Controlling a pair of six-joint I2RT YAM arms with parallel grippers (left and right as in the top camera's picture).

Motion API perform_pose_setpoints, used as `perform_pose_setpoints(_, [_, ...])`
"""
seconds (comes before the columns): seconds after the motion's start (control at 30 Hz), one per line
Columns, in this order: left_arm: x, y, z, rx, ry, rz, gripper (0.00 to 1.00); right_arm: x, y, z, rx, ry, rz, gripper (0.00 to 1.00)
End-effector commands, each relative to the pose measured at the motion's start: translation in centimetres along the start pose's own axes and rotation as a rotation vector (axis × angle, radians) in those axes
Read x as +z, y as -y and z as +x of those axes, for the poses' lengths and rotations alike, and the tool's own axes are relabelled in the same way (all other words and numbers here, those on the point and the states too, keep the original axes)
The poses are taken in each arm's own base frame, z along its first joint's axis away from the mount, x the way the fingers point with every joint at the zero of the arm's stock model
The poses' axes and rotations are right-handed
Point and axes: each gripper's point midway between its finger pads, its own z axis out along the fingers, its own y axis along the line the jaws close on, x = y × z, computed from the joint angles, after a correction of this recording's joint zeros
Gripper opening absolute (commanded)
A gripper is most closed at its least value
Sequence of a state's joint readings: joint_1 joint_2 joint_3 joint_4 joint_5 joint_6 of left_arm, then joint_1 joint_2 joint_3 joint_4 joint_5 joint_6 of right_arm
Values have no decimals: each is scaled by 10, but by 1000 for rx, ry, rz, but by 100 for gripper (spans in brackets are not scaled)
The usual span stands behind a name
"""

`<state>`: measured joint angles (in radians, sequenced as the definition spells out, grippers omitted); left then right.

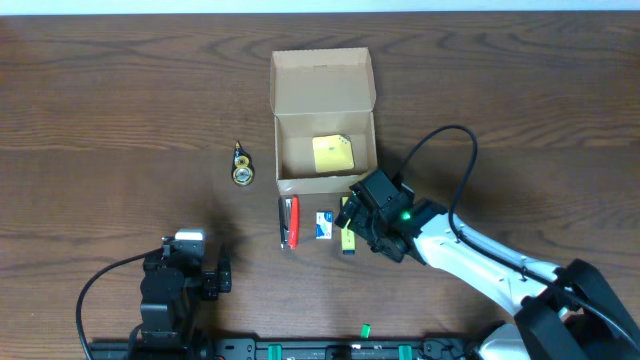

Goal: Pack container
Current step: 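Move the right gripper down over the yellow highlighter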

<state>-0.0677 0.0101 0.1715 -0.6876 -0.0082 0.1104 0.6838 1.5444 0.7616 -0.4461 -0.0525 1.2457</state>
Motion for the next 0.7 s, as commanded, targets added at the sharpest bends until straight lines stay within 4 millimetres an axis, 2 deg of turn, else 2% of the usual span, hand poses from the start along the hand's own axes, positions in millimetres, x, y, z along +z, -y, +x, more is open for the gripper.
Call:
perform_pose_setpoints(0.0, [2,-3,4,16,-9,-21,95,3,1,2,13,5,4,99])
perform_pose_setpoints(0.27, [2,-3,4,16,-9,-21,95,1,-3,3,12,-3,-5,99])
perform_pose_setpoints(0.5, [2,-3,4,16,-9,-21,95,-15,-12,-9,12,32,66,99])
perform_pose_setpoints(0.67, [2,-3,4,16,-9,-21,95,-9,-14,-10,-5,7,132,99])
